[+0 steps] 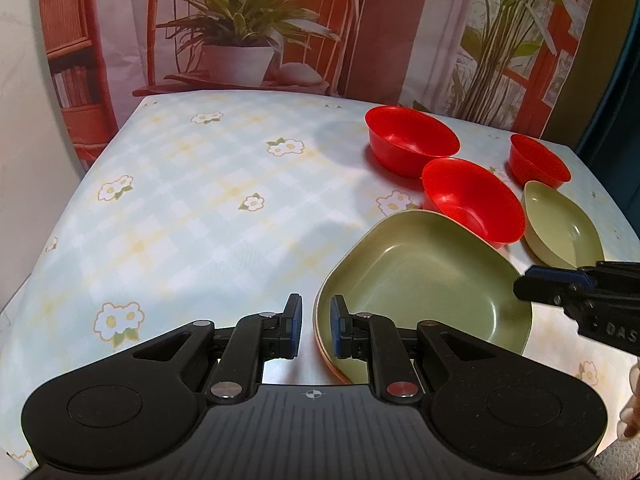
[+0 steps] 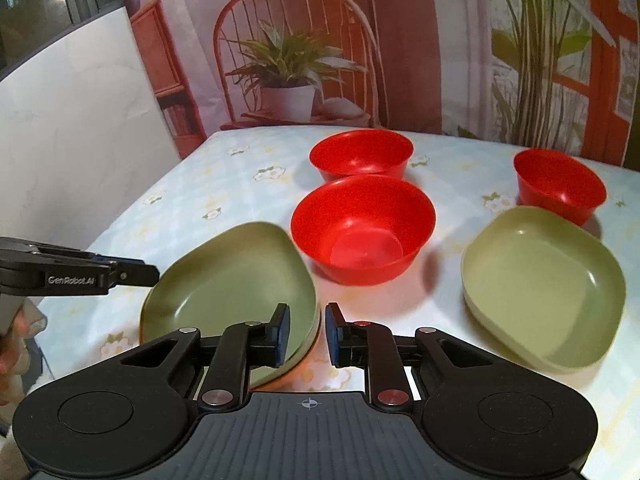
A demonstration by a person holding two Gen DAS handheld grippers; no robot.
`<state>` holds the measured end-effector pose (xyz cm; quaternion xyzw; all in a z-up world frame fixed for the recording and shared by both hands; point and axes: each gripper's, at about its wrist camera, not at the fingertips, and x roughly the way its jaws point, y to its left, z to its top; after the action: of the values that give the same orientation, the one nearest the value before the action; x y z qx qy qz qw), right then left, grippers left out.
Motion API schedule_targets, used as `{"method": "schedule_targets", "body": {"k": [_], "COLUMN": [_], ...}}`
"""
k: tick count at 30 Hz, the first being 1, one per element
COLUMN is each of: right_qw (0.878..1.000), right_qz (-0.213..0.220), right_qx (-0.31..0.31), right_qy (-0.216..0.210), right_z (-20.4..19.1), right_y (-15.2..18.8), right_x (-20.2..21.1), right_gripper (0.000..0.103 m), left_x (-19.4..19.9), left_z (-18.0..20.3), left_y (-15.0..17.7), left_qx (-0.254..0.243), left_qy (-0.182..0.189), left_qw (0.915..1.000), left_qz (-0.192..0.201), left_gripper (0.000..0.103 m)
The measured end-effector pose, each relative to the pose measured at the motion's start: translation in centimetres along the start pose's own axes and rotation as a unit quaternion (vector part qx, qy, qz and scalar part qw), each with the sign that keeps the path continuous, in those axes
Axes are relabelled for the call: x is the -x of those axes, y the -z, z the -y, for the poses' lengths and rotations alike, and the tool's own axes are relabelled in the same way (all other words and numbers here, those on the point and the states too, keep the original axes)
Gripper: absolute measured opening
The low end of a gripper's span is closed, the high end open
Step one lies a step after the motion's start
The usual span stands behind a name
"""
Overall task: Organize plates and bowls
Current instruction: 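Lift the green plate with the left tool and lower it onto the orange plate, then move the right tool to the other green plate and grasp its rim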
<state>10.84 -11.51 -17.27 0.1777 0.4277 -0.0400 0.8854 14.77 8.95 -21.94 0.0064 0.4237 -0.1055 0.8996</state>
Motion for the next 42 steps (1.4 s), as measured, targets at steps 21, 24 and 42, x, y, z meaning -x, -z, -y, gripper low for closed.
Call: {"method": "schedule_targets", "body": {"k": [21,24,42], "right_qw": [1.0,1.0,0.985], "right_qz": [-0.008,0.009,0.107], "right_qx": [-0.018,-0.013,-0.064], "right_qy": [-0.007,0.002,0.119], "right_z": [0.7,0.7,9.7], "right_y": [0.7,0.7,2.1], "right_x": [-1.2,-0.4,3.6], "right_gripper": [0.005,0.007,0.017], "left_x": [-0.4,-0.2,0.9], "left_z": [-0.4,-0.4,5.8], "left_y": [0.3,0.3,-2.9], "left_qx": [0.009,0.01,-0.01], "left_qy": [0.001,-0.001,0.038], "left_qw": [0.9999,0.9999,0.9977], "left_qz": [-0.006,-0.003,0.055], "left_gripper": [0.016,0.016,0.016]}}
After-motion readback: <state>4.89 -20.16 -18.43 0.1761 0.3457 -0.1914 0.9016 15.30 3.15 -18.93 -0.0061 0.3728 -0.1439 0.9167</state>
